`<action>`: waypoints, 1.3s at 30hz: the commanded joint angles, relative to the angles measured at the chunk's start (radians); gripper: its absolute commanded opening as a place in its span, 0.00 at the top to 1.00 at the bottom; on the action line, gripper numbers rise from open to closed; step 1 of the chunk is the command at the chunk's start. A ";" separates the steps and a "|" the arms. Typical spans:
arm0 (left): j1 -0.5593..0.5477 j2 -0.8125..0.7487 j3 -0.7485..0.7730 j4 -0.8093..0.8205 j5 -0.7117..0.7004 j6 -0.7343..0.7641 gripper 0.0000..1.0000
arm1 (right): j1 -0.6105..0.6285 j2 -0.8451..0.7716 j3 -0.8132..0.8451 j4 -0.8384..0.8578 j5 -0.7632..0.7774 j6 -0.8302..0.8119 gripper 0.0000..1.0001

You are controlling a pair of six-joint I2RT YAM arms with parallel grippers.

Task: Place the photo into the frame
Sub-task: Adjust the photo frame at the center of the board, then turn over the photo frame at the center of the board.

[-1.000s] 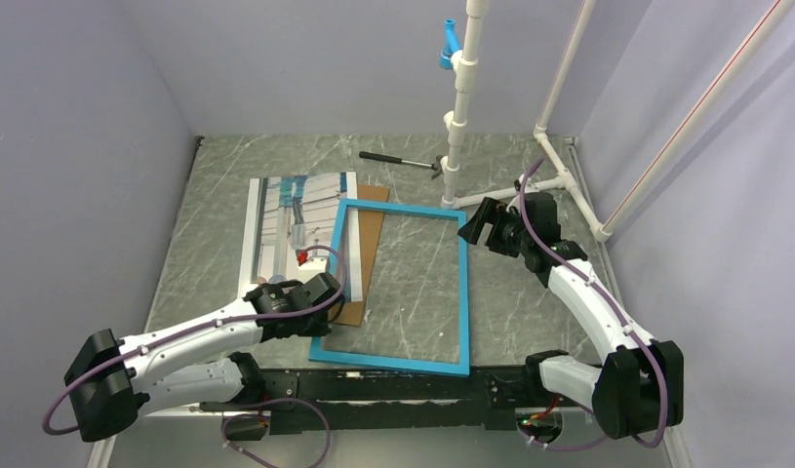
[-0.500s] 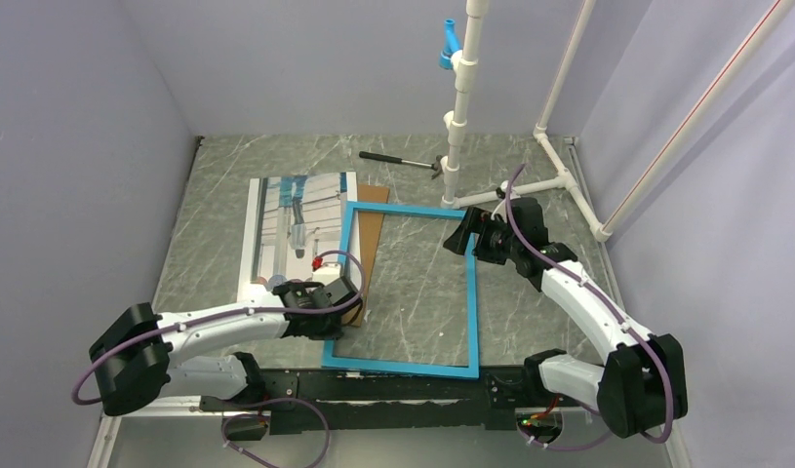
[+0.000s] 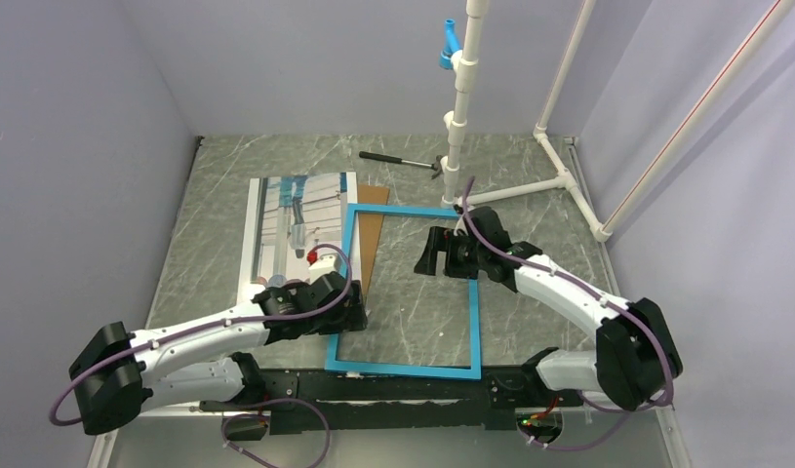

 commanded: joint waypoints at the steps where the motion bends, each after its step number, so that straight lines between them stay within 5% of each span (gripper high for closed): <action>1: 0.059 -0.050 -0.077 0.059 0.066 0.012 0.01 | 0.067 0.045 0.061 0.029 0.046 0.030 0.09; 9: 0.107 -0.017 -0.140 0.139 0.160 0.017 0.07 | 0.123 0.105 0.068 0.042 0.063 0.046 0.10; 21: 0.071 0.115 -0.098 0.318 0.236 -0.055 0.59 | 0.127 0.100 0.090 0.005 0.094 0.022 0.10; 24: 0.053 0.134 -0.075 0.316 0.229 -0.061 0.54 | 0.131 0.103 0.098 -0.002 0.094 0.016 0.10; 32: 0.056 0.042 -0.053 0.102 0.111 -0.050 0.07 | 0.178 0.135 0.136 -0.014 0.114 0.023 0.09; 39: 0.071 -0.106 0.007 -0.218 -0.056 -0.036 0.03 | 0.260 0.246 0.231 -0.001 0.115 0.055 0.09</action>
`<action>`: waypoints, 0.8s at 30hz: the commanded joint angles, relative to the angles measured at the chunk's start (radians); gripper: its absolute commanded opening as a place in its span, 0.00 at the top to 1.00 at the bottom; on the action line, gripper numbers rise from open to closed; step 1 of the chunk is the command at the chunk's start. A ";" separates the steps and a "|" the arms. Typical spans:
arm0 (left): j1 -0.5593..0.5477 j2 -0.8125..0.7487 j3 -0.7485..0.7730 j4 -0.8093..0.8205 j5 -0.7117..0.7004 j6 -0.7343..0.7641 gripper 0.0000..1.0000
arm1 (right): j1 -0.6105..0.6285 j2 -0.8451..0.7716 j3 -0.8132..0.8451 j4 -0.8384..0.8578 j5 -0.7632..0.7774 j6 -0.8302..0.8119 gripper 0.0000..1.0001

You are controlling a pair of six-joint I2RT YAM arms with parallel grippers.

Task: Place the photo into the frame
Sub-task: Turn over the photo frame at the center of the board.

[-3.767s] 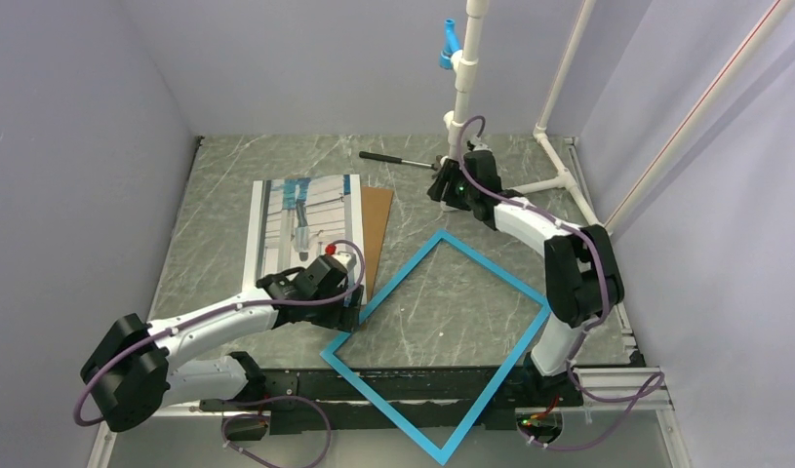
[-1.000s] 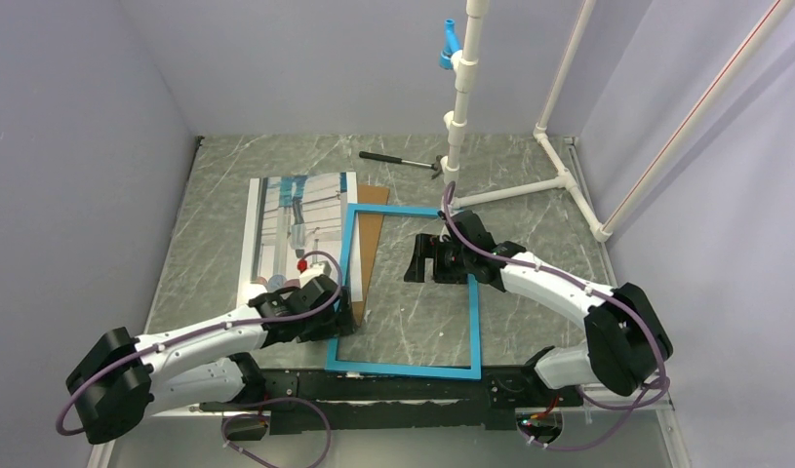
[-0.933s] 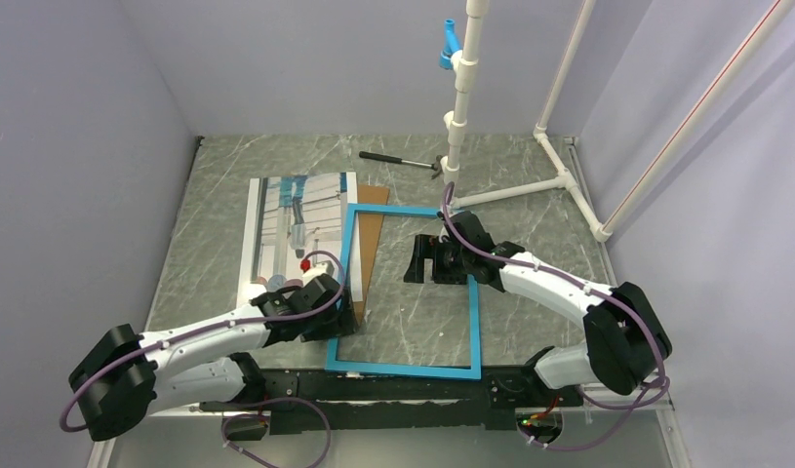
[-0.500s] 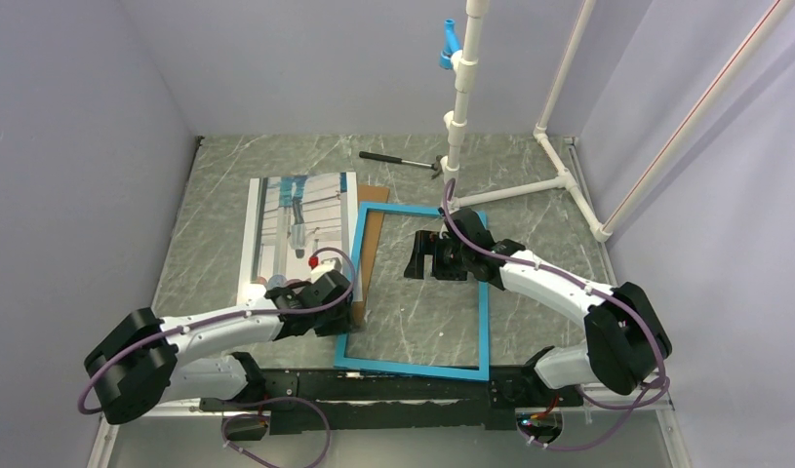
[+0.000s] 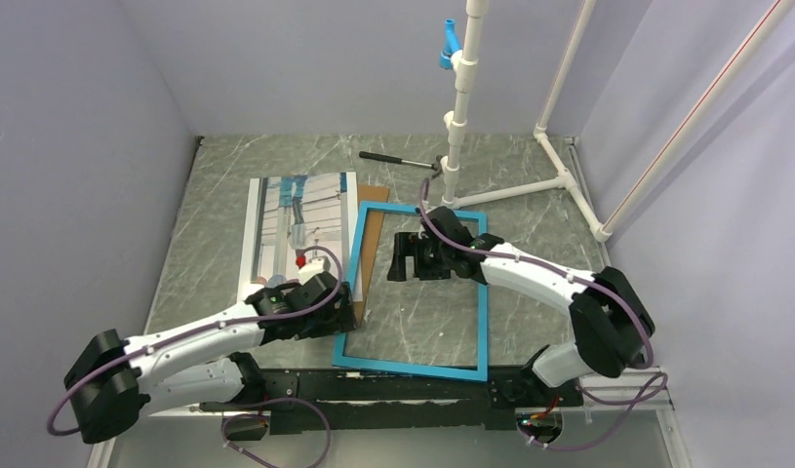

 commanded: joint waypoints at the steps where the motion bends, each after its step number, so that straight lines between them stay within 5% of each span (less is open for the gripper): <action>1: 0.006 -0.094 0.094 -0.271 -0.148 -0.003 0.03 | 0.056 0.080 0.111 0.011 0.014 0.032 0.09; 9: 0.005 -0.229 0.269 -0.564 -0.302 0.027 0.04 | 0.155 0.301 0.326 -0.019 0.002 0.074 0.12; 24: 0.005 -0.412 0.257 -0.538 -0.268 0.041 0.03 | 0.198 0.565 0.468 0.050 -0.057 0.165 0.42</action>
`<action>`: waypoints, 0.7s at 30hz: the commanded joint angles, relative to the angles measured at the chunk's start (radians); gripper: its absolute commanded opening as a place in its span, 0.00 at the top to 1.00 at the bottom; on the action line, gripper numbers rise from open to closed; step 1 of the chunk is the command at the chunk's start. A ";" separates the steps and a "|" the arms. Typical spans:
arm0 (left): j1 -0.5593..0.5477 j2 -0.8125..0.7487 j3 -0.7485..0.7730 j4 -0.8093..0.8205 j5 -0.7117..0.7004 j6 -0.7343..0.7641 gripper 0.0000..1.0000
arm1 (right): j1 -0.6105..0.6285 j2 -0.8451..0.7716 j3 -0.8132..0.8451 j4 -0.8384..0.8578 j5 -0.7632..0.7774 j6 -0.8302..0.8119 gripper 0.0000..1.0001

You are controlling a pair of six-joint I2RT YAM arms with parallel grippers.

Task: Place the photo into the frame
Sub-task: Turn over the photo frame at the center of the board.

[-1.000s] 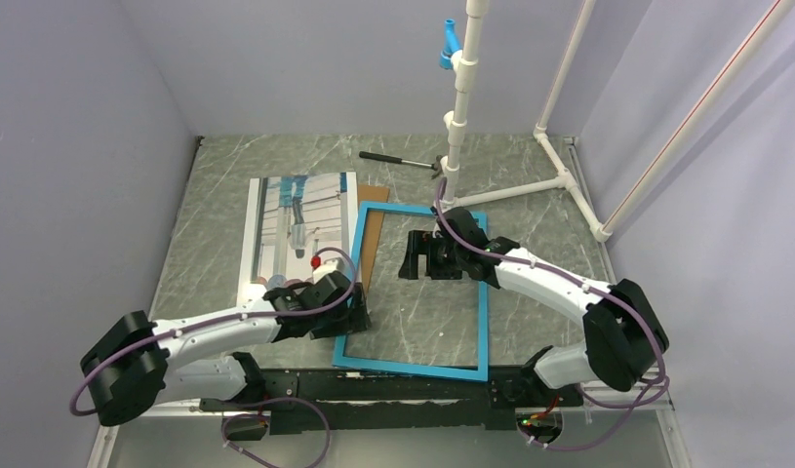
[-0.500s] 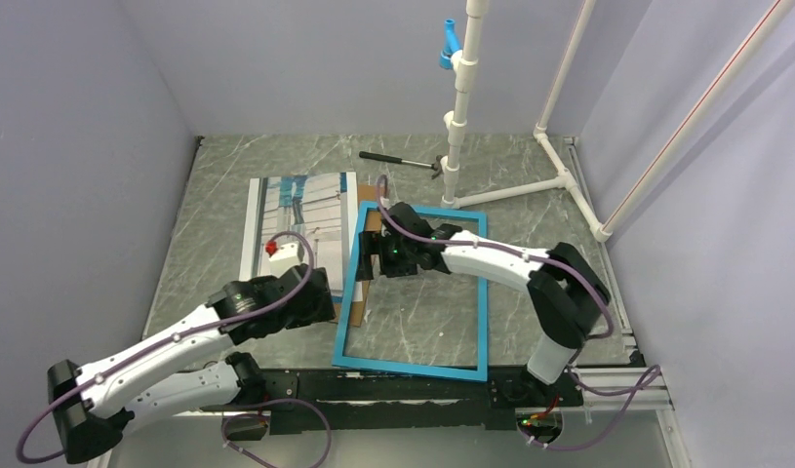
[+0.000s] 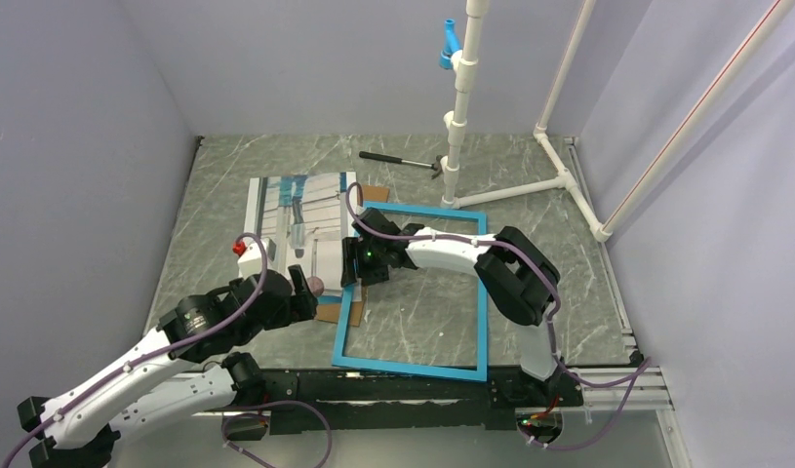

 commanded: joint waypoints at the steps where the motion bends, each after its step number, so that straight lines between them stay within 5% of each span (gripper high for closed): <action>1: 0.003 -0.012 -0.029 -0.004 0.005 -0.001 0.03 | 0.009 0.033 0.031 0.069 -0.052 0.059 0.44; 11: 0.002 0.007 -0.061 0.021 0.033 -0.009 0.03 | 0.013 0.084 0.059 0.127 -0.108 0.111 0.57; 21: 0.003 -0.001 -0.080 0.066 0.071 0.006 0.02 | 0.015 0.028 0.068 0.135 -0.128 0.084 1.00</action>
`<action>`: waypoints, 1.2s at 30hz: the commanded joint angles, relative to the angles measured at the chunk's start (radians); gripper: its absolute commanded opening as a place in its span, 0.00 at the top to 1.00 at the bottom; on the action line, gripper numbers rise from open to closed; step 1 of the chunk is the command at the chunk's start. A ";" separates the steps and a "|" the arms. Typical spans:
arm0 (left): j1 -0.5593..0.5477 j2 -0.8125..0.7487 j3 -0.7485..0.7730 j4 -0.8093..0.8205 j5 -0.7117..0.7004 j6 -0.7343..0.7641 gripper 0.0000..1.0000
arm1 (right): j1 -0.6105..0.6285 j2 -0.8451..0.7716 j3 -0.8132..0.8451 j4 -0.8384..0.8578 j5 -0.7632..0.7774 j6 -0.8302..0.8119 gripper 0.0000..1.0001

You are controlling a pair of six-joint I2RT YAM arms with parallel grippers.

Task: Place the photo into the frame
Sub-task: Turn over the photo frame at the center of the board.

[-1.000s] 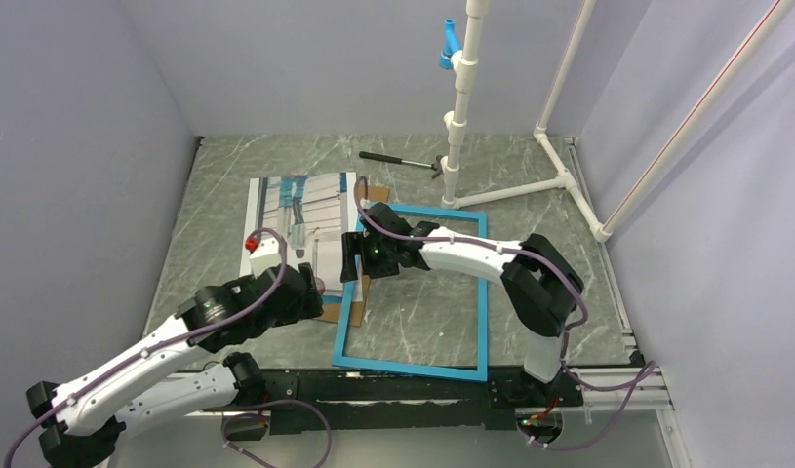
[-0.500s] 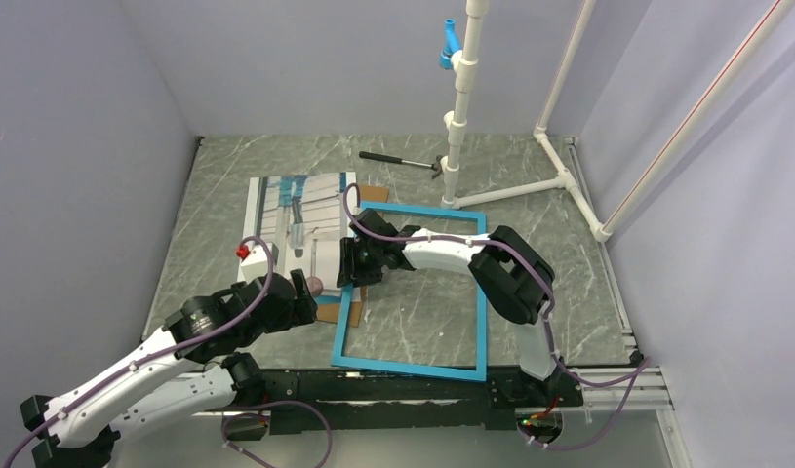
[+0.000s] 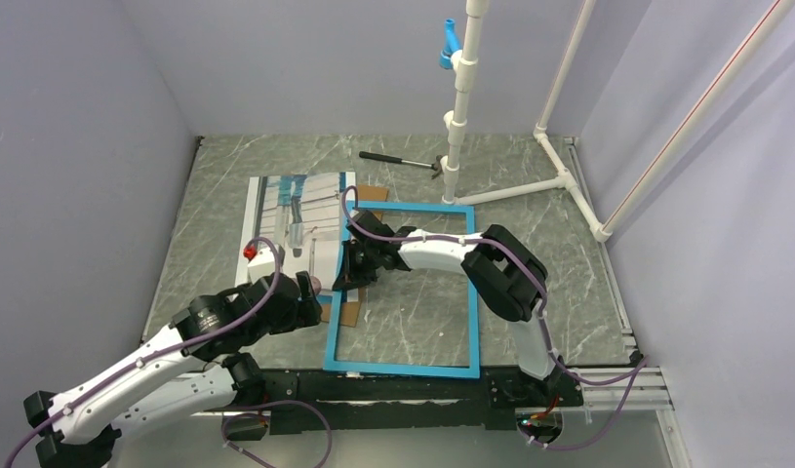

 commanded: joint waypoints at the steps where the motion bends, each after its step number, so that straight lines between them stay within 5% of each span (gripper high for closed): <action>1: 0.001 -0.026 -0.020 0.052 0.034 0.012 0.02 | 0.006 -0.078 0.025 0.057 -0.013 -0.042 1.00; 17: 0.004 -0.284 -0.209 0.371 0.210 0.058 0.09 | -0.044 -0.328 -0.014 0.110 -0.221 0.004 1.00; 26: 0.004 -0.320 -0.225 0.505 0.298 0.103 0.43 | -0.049 -0.385 -0.007 0.110 -0.261 0.021 1.00; 36: 0.004 -0.304 -0.177 0.465 0.287 0.099 0.97 | -0.059 -0.431 -0.019 0.143 -0.285 0.049 1.00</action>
